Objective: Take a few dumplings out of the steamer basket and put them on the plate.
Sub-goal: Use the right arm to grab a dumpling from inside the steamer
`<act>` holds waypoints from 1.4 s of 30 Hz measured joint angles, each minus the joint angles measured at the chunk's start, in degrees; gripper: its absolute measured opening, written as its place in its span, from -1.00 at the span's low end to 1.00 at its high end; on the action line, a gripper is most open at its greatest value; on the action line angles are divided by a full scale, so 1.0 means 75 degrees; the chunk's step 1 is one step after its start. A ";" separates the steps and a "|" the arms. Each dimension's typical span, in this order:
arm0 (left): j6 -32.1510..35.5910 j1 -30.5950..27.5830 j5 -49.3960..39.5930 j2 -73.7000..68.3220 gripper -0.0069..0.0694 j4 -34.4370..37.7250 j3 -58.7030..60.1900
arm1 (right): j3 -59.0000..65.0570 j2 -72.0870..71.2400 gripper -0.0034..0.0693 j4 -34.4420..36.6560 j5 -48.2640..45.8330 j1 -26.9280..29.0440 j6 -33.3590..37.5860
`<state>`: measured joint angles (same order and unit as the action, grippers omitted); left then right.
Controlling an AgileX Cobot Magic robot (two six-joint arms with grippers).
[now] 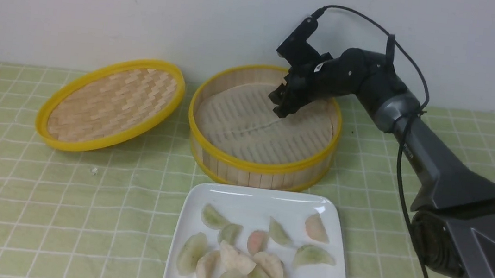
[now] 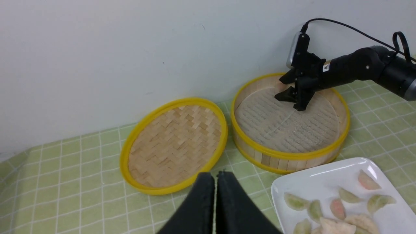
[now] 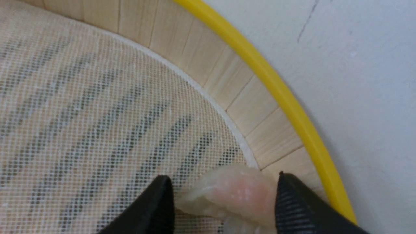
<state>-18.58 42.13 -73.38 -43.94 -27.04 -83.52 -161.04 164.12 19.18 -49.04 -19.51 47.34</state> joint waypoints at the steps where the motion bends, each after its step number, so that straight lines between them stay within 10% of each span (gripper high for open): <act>1: 0.0000 0.0000 0.0000 0.0000 -0.83 0.0000 0.0000 | -0.0016 0.0000 -0.22 -0.0097 -0.0009 0.0000 -0.0111; 7: 0.0000 0.0000 0.0000 0.0000 -0.83 0.0000 0.0000 | -0.0007 -0.0197 -0.90 -0.0322 -0.0849 0.0000 -0.0743; 21: 0.0000 0.0000 0.0000 0.0000 -0.83 0.0000 0.0000 | 0.0060 -0.1079 -0.93 -0.0242 -0.1954 0.0000 -0.1186; 42: 0.0000 0.0000 0.0000 0.0000 -0.83 -0.0057 0.0000 | 0.0060 -0.0029 0.34 0.0317 0.0165 0.0000 0.1157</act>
<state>-18.58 42.13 -73.38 -43.94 -27.46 -83.52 -160.59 163.90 21.56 -47.80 -19.51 56.02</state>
